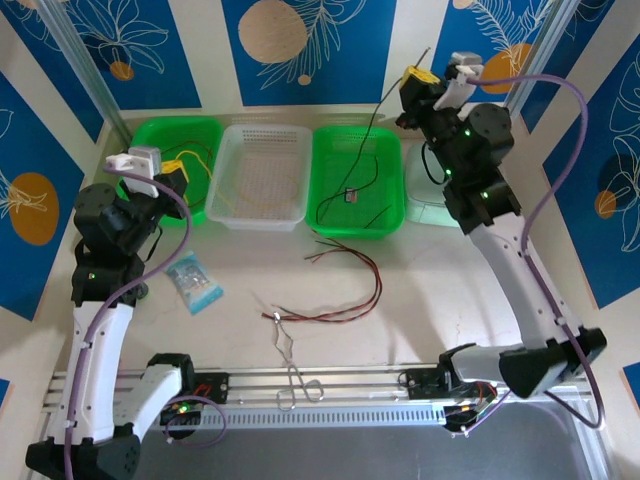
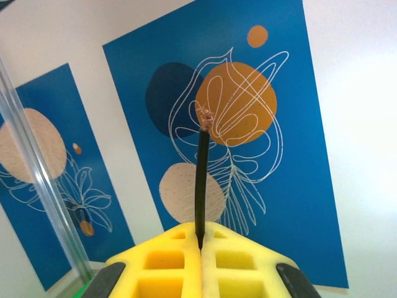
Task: Untangle the cables
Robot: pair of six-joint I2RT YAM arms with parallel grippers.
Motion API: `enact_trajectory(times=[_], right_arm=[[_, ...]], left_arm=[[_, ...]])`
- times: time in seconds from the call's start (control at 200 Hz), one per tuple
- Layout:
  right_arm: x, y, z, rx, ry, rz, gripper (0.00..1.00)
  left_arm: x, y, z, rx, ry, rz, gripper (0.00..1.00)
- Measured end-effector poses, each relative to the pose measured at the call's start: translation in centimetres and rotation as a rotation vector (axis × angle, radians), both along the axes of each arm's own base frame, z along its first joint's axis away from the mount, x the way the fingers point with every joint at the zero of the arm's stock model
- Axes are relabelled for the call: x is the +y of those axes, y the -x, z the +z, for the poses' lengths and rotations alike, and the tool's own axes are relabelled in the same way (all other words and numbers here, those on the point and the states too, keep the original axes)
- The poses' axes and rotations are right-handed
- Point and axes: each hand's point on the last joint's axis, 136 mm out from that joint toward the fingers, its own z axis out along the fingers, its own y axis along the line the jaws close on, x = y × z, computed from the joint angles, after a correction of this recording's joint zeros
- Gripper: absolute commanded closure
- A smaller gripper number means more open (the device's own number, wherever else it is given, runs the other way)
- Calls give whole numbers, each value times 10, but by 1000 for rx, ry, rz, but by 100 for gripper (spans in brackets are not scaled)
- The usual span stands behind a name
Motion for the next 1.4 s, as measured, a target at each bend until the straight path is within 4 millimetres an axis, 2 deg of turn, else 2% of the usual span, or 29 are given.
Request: enact_trajectory(times=[0.095,0.24,0.34,0.445,0.54,0.68,0.795,0.86,0.9,0.965,1.031,1.276,1.331,1.401], right_arm=[[8,-14,-7,1,32,-19,100],[20,-40,-33,30,102,-61,100],[25,-62,-60,87,131,-81,100],[30,-84,-104,197,166,-98,100],[36,-106,-163,350,229,-105,100],[47,-132,-287,669,364,-116,100],[53,-128,-384,907,486,-88,100],[55,-122,-423,1018,537,-65,100],[56,-121,-439,1068,562,-51,100],[62,-122,-456,1122,590,-28,100],[66,-125,-464,1151,610,-17,100],[66,-121,-480,1222,683,-6,93],[65,-122,-481,1223,710,-17,87],[63,-125,-480,1222,742,-32,69]], left_arm=[[-1,0,0,4,12,-8,100],[-2,1,0,6,19,-14,100],[-2,1,0,7,22,-14,100],[-2,1,0,10,32,-14,100],[-3,1,0,12,40,-15,100],[-3,1,1,12,49,-18,100],[-4,1,1,16,58,-23,100],[-5,2,1,17,62,-27,100],[-5,2,0,19,64,-29,100],[-6,2,-1,22,65,-32,100],[-6,1,-2,24,65,-32,100],[-7,2,-2,27,72,-39,100],[-7,2,-3,28,73,-39,100],[-7,1,-3,29,79,-39,100]])
